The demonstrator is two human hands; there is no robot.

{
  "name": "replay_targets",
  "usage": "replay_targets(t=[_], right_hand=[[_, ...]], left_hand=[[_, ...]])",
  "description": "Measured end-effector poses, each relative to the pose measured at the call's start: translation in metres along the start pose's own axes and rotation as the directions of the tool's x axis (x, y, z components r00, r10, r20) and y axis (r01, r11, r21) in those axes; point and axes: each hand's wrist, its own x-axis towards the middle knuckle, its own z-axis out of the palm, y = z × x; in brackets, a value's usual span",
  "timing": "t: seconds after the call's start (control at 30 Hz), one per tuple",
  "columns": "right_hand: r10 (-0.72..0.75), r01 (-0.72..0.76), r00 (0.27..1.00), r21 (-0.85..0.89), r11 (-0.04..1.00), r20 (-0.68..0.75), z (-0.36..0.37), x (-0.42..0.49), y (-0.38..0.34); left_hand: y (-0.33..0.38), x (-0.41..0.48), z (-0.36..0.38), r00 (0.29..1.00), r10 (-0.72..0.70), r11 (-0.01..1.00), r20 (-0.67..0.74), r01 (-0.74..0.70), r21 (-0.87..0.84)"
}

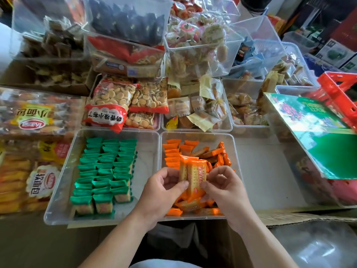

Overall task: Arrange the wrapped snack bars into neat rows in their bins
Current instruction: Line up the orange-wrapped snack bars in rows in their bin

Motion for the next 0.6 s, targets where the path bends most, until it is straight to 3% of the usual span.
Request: replay_targets(t=[0.2, 0.37, 0.5, 0.6], right_hand=[[0.019, -0.019, 1.000, 0.001, 1.000, -0.019, 0.001, 0.008, 0.000], [0.003, -0.003, 1.000, -0.021, 1.000, 0.009, -0.005, 0.014, 0.008], [-0.122, 0.163, 0.975, -0.227, 0.960, 0.184, -0.024, 0.018, 0.003], [-0.200, 0.369, 0.905, -0.459, 0.808, 0.375, -0.035, 0.025, -0.011]], left_hand=[[-0.001, 0.003, 0.001, 1.000, -0.017, 0.997, 0.008, 0.018, -0.069], [-0.001, 0.010, -0.001, 0.999, 0.018, 0.999, -0.030, -0.017, 0.027], [0.000, 0.026, -0.014, 0.987, 0.093, 0.986, -0.132, -0.073, 0.151], [0.006, 0.035, -0.023, 0.985, 0.158, 0.947, -0.073, -0.130, 0.294]])
